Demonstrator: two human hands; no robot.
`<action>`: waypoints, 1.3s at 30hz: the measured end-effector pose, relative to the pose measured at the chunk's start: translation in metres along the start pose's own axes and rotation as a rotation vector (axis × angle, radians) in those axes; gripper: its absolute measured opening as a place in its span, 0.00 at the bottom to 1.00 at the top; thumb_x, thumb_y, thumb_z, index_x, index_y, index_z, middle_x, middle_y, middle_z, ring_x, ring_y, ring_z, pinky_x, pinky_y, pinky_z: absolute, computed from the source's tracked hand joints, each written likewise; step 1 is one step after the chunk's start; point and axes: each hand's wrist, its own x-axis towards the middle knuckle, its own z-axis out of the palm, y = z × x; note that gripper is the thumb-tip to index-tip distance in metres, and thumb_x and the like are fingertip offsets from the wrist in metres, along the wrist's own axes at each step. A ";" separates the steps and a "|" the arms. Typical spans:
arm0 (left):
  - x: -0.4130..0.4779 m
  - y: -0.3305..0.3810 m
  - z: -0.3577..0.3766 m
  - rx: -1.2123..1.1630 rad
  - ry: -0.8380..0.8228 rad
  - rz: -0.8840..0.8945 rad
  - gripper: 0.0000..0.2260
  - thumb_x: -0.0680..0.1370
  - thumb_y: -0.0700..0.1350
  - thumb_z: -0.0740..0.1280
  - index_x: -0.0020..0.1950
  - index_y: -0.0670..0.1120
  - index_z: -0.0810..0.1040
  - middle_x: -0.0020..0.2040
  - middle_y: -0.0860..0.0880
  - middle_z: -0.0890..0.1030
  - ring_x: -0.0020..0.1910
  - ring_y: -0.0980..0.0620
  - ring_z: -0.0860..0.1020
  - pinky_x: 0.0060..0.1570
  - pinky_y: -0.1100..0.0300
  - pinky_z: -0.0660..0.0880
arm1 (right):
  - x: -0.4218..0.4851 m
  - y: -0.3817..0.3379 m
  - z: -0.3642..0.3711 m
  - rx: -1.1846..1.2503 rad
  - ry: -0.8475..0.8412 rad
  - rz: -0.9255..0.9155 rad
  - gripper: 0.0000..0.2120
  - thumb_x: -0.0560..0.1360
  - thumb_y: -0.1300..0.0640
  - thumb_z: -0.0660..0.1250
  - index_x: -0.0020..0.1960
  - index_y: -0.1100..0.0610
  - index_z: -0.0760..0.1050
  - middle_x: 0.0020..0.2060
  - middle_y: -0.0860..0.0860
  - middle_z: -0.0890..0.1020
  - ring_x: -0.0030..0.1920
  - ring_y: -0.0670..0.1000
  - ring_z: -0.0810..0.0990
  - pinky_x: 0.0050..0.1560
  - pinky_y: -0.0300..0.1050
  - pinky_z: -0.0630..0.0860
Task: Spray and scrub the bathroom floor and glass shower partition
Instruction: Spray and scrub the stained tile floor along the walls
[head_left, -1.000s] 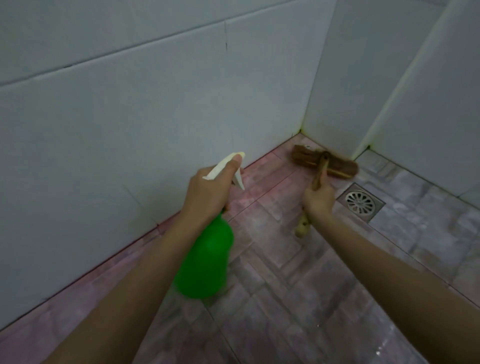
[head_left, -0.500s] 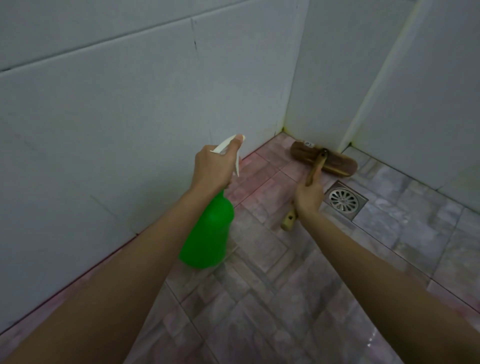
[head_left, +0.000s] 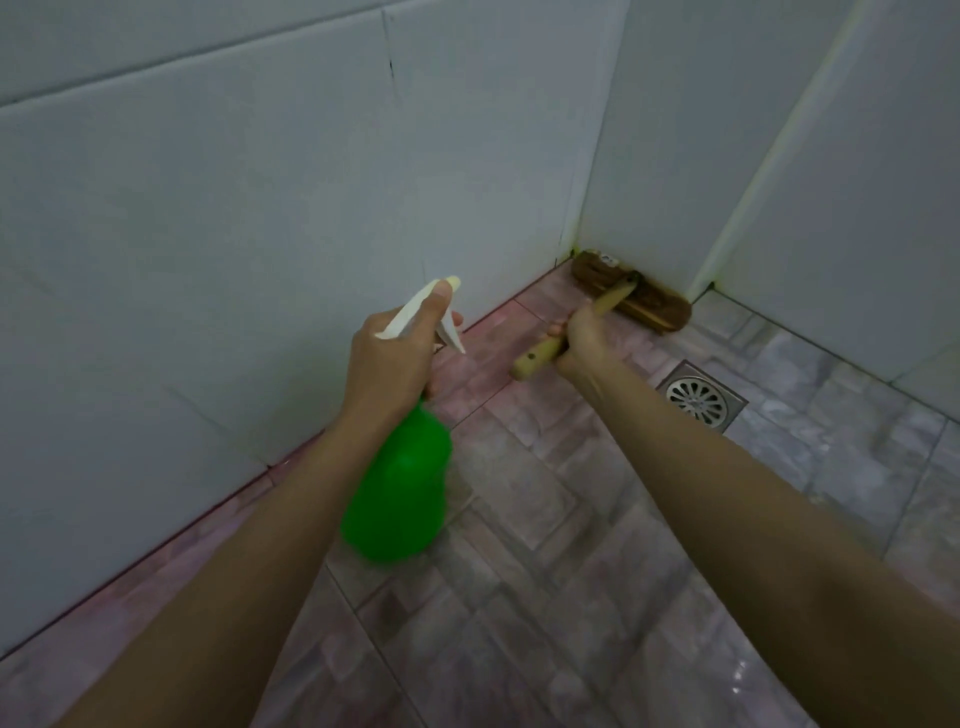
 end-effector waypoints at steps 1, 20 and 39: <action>-0.001 -0.001 -0.004 -0.009 0.005 -0.004 0.14 0.72 0.68 0.65 0.37 0.64 0.86 0.43 0.46 0.87 0.23 0.53 0.75 0.31 0.57 0.72 | 0.002 0.000 0.006 0.033 0.006 0.012 0.15 0.83 0.48 0.50 0.41 0.55 0.63 0.27 0.51 0.65 0.19 0.48 0.66 0.20 0.37 0.68; -0.004 -0.016 -0.042 -0.033 0.067 0.030 0.14 0.73 0.67 0.64 0.36 0.64 0.85 0.44 0.51 0.88 0.31 0.32 0.76 0.29 0.56 0.72 | 0.031 0.018 0.019 -0.232 0.216 -0.029 0.23 0.82 0.49 0.48 0.65 0.65 0.68 0.48 0.57 0.80 0.44 0.58 0.81 0.49 0.52 0.79; -0.006 -0.017 -0.046 -0.028 0.119 0.043 0.14 0.76 0.64 0.64 0.37 0.64 0.86 0.44 0.51 0.88 0.39 0.28 0.80 0.30 0.57 0.72 | 0.004 -0.022 -0.084 -1.168 -0.296 -0.306 0.14 0.82 0.50 0.55 0.55 0.58 0.73 0.33 0.56 0.78 0.26 0.51 0.74 0.26 0.39 0.71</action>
